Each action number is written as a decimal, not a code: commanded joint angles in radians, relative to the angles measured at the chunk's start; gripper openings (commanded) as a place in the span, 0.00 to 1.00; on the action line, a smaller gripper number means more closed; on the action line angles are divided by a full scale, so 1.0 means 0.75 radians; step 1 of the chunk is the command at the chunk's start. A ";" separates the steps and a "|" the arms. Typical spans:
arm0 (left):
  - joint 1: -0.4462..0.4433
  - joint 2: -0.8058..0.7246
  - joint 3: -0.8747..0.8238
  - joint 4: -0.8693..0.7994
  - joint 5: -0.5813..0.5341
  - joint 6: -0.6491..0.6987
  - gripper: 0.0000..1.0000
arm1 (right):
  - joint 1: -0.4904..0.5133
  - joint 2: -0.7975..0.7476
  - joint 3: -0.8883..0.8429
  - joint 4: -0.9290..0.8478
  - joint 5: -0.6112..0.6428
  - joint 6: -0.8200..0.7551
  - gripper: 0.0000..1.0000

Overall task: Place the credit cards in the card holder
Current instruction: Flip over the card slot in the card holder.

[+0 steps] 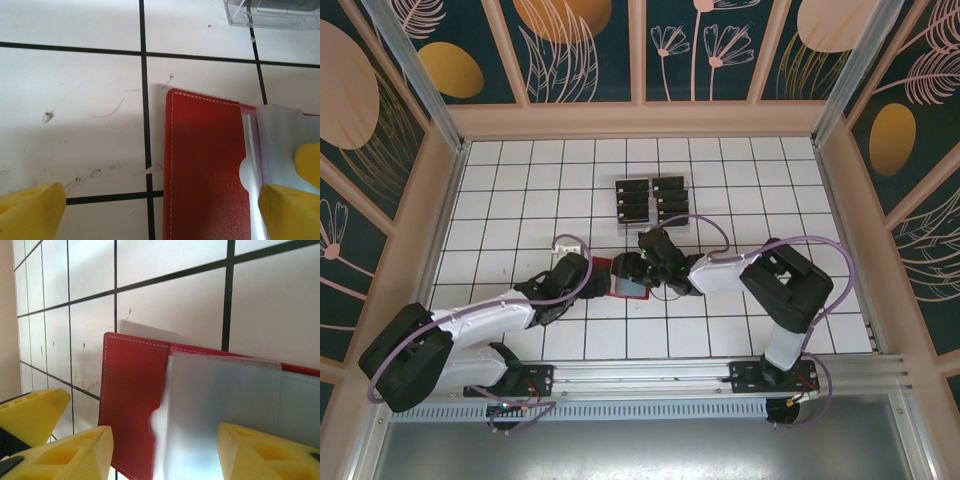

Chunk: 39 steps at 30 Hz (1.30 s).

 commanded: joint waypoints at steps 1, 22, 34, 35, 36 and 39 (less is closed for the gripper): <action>-0.001 -0.026 -0.025 -0.002 0.034 0.021 0.98 | -0.008 0.037 0.015 0.050 -0.027 0.041 0.57; -0.015 -0.038 -0.072 0.129 0.128 0.049 0.99 | -0.022 0.110 0.029 0.157 -0.099 0.135 0.57; -0.025 0.044 -0.080 0.193 0.152 0.061 0.98 | -0.022 0.113 0.007 0.198 -0.105 0.169 0.57; -0.028 0.059 -0.080 0.198 0.152 0.060 0.98 | -0.022 0.109 0.003 0.201 -0.104 0.171 0.57; -0.028 0.069 -0.080 0.203 0.152 0.063 0.98 | -0.022 0.107 -0.001 0.205 -0.102 0.178 0.57; -0.030 0.100 -0.092 0.222 0.143 0.059 0.99 | -0.022 0.091 -0.012 0.215 -0.095 0.186 0.57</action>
